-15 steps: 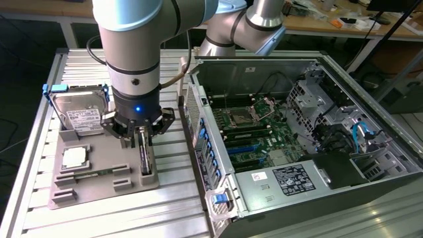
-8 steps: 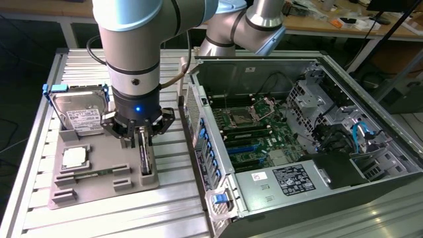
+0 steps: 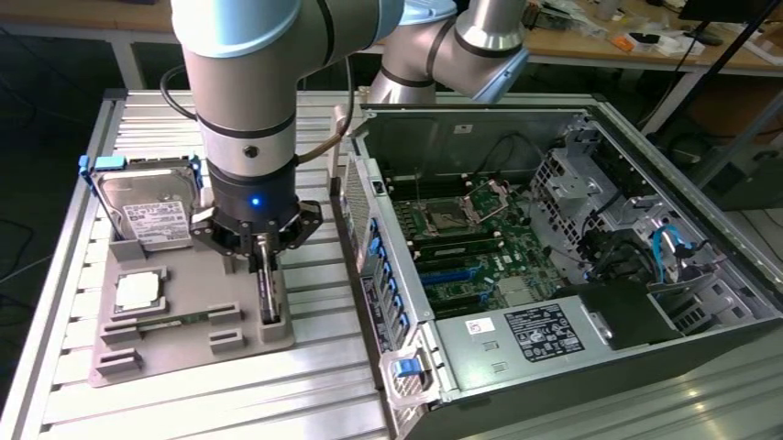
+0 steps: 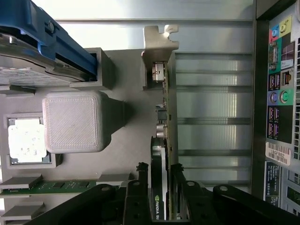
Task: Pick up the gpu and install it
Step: 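Pick up the gpu and move the gpu toward the slot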
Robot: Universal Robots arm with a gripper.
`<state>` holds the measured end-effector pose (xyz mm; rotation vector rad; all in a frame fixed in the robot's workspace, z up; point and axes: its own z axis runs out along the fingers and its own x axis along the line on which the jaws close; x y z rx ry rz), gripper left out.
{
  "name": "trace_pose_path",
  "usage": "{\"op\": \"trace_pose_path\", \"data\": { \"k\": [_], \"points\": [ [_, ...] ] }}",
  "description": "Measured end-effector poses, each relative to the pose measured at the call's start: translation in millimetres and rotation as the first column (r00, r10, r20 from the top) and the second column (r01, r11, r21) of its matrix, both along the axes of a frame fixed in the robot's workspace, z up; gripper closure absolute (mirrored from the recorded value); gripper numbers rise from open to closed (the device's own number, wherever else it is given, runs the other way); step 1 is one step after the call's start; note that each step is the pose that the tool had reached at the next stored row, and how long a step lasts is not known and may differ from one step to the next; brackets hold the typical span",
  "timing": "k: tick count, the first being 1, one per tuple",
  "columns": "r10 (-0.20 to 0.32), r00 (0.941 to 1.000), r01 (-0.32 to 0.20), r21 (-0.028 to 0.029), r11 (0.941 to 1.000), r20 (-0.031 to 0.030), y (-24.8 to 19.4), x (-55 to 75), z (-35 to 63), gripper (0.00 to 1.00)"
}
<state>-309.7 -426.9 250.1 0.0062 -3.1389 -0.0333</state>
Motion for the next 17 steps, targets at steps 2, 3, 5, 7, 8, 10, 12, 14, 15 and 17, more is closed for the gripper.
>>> {"op": "trace_pose_path", "data": {
  "k": [2, 3, 5, 7, 8, 10, 12, 14, 15, 17],
  "points": [
    [0.000, 1.0000, 0.000, 0.0000, 1.0000, 0.0000, 0.0, 0.0, 0.0, 0.73],
    [0.000, 1.0000, 0.000, 0.0000, 1.0000, 0.0000, 0.0, 0.0, 0.0, 0.73],
    [0.000, 1.0000, 0.000, 0.0000, 1.0000, -0.0001, 0.0, 0.0, 0.0, 0.73],
    [0.000, 1.0000, 0.000, 0.0000, 1.0000, 0.0000, 0.0, 0.0, 0.0, 0.73],
    [0.000, 1.0000, 0.000, 0.0000, 1.0000, -0.0001, 0.0, 0.0, 0.0, 0.73],
    [0.000, 1.0000, 0.000, 0.0000, 1.0000, -0.0001, 0.0, 0.0, 0.0, 0.73],
    [0.000, 1.0000, 0.000, -0.0008, 1.0000, 0.0000, 0.0, 0.0, 0.0, 0.73],
    [0.000, 1.0000, 0.000, -0.0018, 1.0000, 0.0000, 0.0, 0.0, 0.0, 0.73],
    [0.000, 1.0000, 0.000, -0.0019, 1.0000, 0.0000, 0.4, 0.0, 0.7, 0.73],
    [0.000, 1.0000, 0.000, -0.0019, 1.0000, 0.0000, 0.6, 0.0, 4.1, 0.73]
  ]
}}
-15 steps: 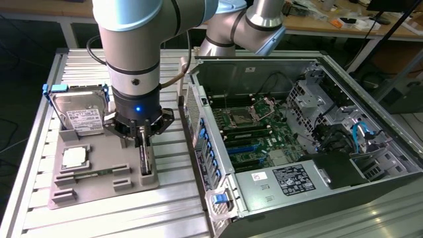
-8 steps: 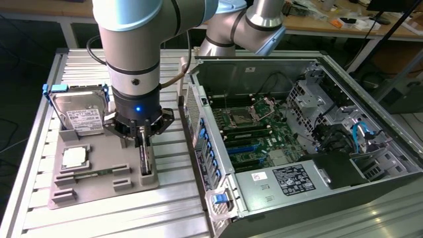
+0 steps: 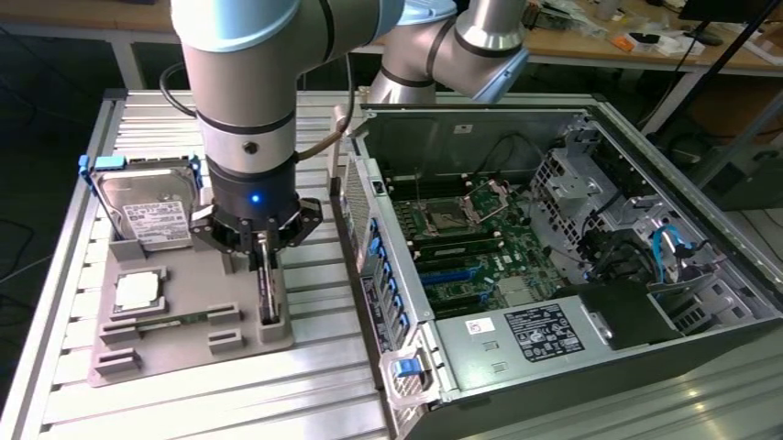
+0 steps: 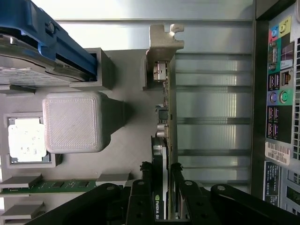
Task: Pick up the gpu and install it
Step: 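Pick up the gpu and move the gpu toward the slot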
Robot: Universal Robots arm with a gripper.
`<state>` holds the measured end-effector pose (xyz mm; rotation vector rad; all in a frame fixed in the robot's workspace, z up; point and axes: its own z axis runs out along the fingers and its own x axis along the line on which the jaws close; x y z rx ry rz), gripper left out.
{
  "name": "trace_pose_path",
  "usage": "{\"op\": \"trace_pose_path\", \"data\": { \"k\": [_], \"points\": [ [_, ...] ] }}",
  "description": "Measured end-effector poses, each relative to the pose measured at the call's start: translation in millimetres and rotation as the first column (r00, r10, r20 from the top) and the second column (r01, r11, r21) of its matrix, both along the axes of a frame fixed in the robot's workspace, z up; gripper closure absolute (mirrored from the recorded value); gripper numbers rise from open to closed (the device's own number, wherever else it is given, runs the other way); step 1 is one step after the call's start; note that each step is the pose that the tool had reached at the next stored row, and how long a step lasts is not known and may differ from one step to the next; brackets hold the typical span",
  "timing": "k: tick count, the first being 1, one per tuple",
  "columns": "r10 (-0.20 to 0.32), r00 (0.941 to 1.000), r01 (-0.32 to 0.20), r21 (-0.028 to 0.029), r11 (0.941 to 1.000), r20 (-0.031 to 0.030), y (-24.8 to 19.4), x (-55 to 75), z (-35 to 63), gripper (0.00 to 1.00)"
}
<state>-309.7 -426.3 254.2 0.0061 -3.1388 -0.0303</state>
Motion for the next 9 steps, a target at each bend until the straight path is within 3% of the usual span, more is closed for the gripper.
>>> {"op": "trace_pose_path", "data": {
  "k": [9],
  "points": [
    [0.000, 1.0000, 0.000, 0.0000, 1.0000, 0.0000, 0.0, 0.0, 25.1, 0.73]
  ]
}}
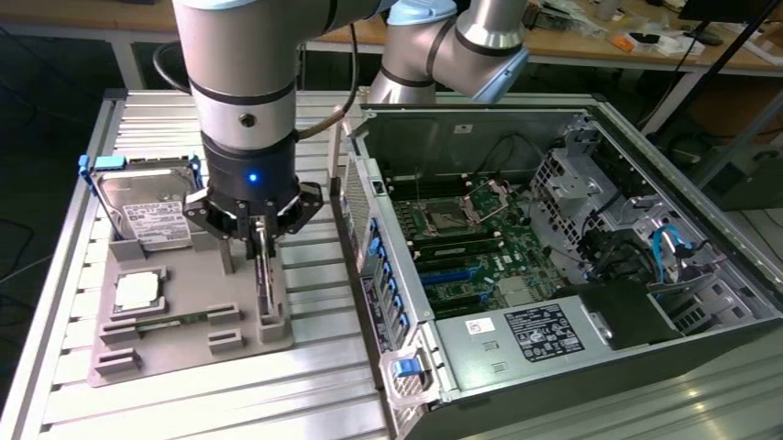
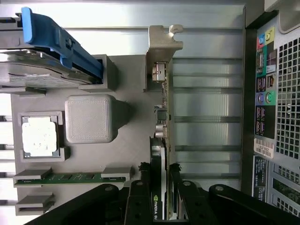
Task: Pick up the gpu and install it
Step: 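Pick up the gpu and move the gpu toward the slot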
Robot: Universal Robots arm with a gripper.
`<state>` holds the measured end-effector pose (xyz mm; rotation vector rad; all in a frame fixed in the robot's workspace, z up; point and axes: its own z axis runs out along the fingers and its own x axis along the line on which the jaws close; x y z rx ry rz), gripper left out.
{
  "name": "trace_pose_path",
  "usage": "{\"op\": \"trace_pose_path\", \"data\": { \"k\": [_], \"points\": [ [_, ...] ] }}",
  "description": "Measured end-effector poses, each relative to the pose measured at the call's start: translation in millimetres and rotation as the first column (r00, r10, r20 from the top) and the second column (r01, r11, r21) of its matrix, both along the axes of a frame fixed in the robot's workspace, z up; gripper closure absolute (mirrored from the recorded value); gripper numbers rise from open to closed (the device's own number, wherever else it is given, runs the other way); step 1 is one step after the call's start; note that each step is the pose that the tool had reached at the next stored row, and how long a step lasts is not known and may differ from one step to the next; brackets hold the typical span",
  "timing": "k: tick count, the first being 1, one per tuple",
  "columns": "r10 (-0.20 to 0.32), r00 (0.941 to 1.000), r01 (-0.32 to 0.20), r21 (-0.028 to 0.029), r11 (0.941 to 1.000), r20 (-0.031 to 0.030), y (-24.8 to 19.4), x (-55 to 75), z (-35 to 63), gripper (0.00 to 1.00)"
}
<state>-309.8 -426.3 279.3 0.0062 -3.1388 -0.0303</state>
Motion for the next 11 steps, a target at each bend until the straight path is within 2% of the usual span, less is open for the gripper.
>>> {"op": "trace_pose_path", "data": {
  "k": [11],
  "points": [
    [0.000, 1.0000, 0.000, 0.0000, 1.0000, 0.0000, 0.0, 0.0, 34.2, 0.73]
  ]
}}
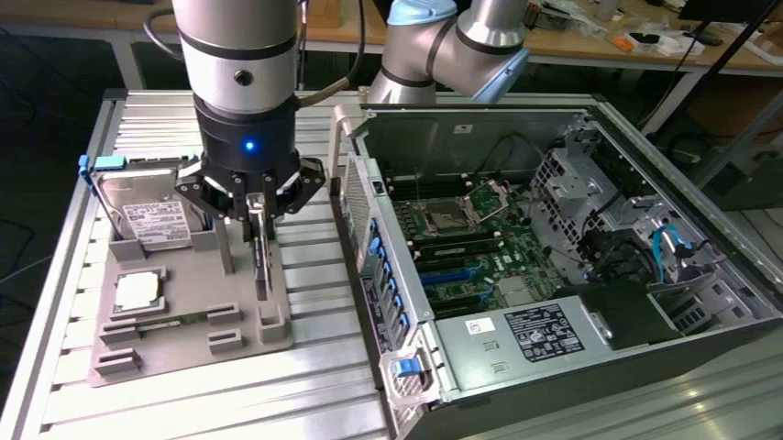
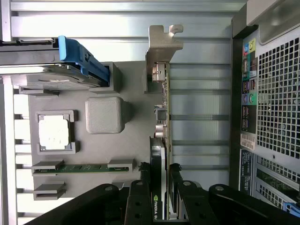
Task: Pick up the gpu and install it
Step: 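Pick up the gpu and move the gpu toward the slot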
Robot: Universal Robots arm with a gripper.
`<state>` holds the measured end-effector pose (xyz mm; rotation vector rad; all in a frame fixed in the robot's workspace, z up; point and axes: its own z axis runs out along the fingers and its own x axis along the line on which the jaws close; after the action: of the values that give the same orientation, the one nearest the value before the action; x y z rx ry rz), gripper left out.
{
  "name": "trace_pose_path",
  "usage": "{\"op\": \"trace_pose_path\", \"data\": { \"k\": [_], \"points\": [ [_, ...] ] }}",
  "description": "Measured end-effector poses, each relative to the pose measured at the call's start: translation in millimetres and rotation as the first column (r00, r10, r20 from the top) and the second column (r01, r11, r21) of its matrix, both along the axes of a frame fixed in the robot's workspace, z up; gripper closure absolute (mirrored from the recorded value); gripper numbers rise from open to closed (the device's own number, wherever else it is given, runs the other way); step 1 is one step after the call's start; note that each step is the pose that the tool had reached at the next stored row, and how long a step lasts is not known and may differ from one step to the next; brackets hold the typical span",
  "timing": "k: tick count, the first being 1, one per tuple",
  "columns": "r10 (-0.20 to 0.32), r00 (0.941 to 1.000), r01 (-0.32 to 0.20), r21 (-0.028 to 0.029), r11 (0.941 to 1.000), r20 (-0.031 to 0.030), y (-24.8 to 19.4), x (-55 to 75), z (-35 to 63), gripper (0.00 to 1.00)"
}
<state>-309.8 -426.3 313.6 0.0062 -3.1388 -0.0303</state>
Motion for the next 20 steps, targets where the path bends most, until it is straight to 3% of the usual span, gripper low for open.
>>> {"op": "trace_pose_path", "data": {
  "k": [7, 20],
  "points": [
    [0.000, 1.0000, 0.000, 0.0000, 1.0000, 0.0000, 0.0, 0.0, 24.4, 0.73],
    [0.000, 1.0000, 0.000, 0.0001, 1.0000, 0.0001, 0.0, 0.0, 84.9, 0.73]
  ]
}}
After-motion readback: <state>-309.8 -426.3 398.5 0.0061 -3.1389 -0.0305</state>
